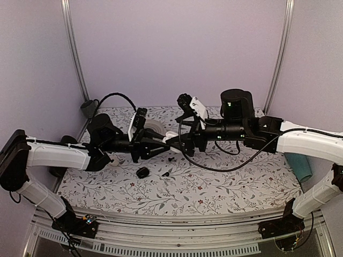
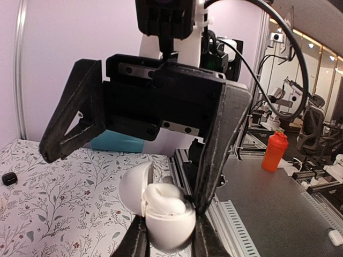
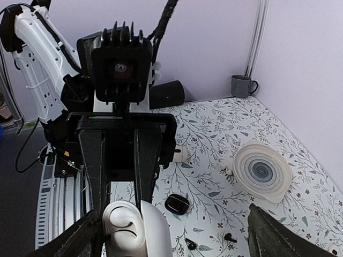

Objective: Insert the wireless bluetooth earbuds into the charging case
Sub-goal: Pick up the left earbud from the left side groove of the charging case.

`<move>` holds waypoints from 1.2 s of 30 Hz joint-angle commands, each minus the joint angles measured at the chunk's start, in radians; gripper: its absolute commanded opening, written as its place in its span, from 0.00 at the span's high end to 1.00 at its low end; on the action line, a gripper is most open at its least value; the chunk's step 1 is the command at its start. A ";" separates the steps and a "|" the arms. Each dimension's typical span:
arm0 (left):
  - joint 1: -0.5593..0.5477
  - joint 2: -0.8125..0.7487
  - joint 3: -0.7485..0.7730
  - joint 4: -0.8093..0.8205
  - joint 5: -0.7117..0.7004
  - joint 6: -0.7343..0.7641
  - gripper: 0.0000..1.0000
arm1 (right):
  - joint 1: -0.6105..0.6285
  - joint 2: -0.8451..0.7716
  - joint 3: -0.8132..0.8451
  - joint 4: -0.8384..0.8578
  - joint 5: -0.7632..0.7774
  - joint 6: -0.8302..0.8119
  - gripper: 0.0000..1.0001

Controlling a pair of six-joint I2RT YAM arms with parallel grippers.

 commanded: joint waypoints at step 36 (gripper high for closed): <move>0.038 0.020 0.078 -0.013 -0.054 -0.055 1.00 | -0.141 0.110 0.259 -0.240 -0.487 0.382 0.77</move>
